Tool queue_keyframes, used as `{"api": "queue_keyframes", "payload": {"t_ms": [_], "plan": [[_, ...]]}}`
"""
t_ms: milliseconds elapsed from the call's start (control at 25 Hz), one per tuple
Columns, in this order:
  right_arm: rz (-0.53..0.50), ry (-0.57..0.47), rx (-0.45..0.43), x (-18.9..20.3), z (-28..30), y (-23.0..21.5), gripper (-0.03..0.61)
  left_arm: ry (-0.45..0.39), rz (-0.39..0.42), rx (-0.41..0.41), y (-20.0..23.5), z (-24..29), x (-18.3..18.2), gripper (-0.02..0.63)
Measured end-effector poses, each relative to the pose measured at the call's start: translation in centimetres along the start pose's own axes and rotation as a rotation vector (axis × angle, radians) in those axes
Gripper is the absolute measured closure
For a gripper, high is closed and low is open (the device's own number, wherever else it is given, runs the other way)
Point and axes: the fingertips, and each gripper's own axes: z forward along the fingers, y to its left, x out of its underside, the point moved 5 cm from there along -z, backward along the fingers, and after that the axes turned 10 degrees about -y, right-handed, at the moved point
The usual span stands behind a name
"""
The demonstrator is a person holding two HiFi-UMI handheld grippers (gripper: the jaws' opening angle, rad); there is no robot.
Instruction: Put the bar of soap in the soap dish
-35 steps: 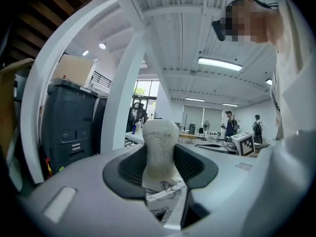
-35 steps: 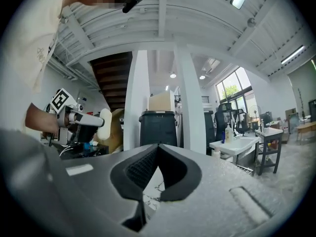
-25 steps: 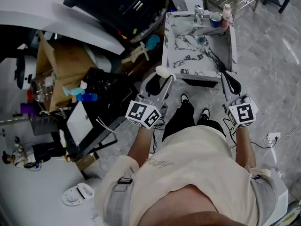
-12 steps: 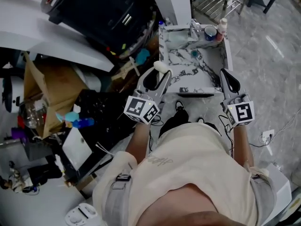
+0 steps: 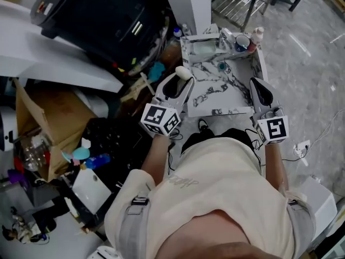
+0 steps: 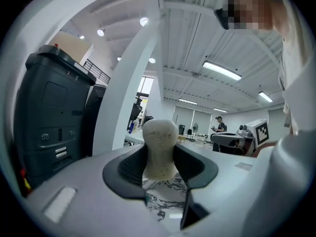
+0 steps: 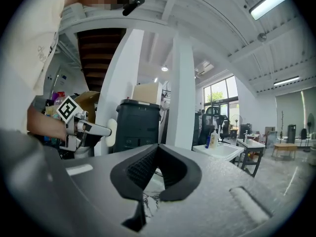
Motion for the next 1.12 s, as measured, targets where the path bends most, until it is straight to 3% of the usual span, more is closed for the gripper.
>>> {"api": "queue_keyframes", "payload": {"t_ms": [240, 680, 1120], "plan": [[0.011, 0.006, 0.008, 0.4, 1.5, 0.2, 0.581, 0.03, -0.008, 0.021, 1.8, 1.8, 0.8, 0.419], [0.065, -0.009, 0.004, 2.1, 2.3, -3.9, 0.581, 0.147, 0.082, 0.035, 3.1, 7.9, 2.5, 0.419], [0.106, 0.012, 0.015, 5.0, 2.7, -8.3, 0.581, 0.376, 0.132, 0.069, 7.8, 15.0, 9.0, 0.419]]}}
